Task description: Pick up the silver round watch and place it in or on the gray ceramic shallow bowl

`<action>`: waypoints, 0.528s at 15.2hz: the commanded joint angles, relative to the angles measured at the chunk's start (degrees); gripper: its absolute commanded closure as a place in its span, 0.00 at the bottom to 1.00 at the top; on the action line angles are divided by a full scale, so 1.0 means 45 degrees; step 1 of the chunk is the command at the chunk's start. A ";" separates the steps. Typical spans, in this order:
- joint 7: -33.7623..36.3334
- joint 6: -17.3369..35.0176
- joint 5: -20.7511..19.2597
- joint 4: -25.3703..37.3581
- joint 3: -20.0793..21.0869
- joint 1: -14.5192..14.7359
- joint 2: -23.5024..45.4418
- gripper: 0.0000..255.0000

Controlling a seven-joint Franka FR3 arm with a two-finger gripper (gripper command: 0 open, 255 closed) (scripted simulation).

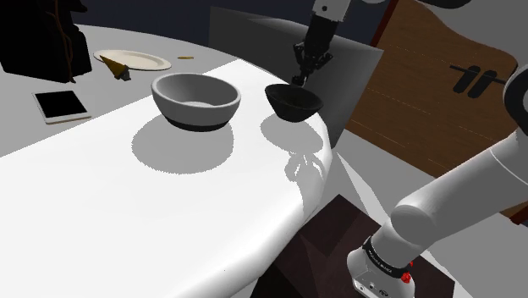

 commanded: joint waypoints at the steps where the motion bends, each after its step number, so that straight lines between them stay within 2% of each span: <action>1: -0.0057 0.0397 0.0020 -0.0518 -0.0016 -0.0004 -0.0123 1.00; 4: -0.0103 0.0950 0.0052 -0.1227 -0.0015 0.0006 -0.0281 1.00; 8: -0.0103 0.0950 0.0052 -0.1227 -0.0015 0.0006 -0.0281 1.00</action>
